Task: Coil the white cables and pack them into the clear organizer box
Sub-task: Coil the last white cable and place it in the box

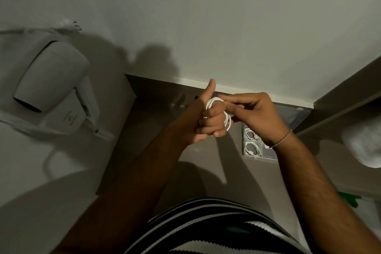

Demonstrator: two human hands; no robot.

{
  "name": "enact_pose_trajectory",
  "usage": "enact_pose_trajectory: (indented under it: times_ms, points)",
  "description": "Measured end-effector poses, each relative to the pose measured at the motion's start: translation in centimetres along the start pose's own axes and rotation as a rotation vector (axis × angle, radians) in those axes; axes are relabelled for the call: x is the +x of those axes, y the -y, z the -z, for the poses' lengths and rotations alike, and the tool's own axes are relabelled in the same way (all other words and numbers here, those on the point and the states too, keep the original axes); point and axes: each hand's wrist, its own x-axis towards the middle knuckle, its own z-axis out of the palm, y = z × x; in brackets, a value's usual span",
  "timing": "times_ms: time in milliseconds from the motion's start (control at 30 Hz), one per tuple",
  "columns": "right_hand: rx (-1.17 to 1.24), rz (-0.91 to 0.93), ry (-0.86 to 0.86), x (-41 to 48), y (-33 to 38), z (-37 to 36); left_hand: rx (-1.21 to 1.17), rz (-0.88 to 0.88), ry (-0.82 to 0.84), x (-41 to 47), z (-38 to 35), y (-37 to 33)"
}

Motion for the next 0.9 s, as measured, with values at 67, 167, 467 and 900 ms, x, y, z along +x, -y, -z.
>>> enact_pose_trajectory:
  times_ms: [67,167,467,900]
  points:
    - [0.015,-0.03,-0.009,-0.2,-0.1,0.2,0.115,0.039,-0.103,-0.4,0.2,-0.2]
    - [0.006,-0.039,-0.032,-0.7,-0.4,0.4,0.305,0.074,-0.217,-0.7,0.3,-0.4]
    - [-0.156,-0.038,-0.183,-2.0,-0.2,0.9,0.554,-0.079,-0.778,-0.2,0.1,0.7]
    - [-0.611,-0.312,-0.489,-8.3,-7.8,7.5,1.161,-0.035,-0.642,7.9,6.6,11.1]
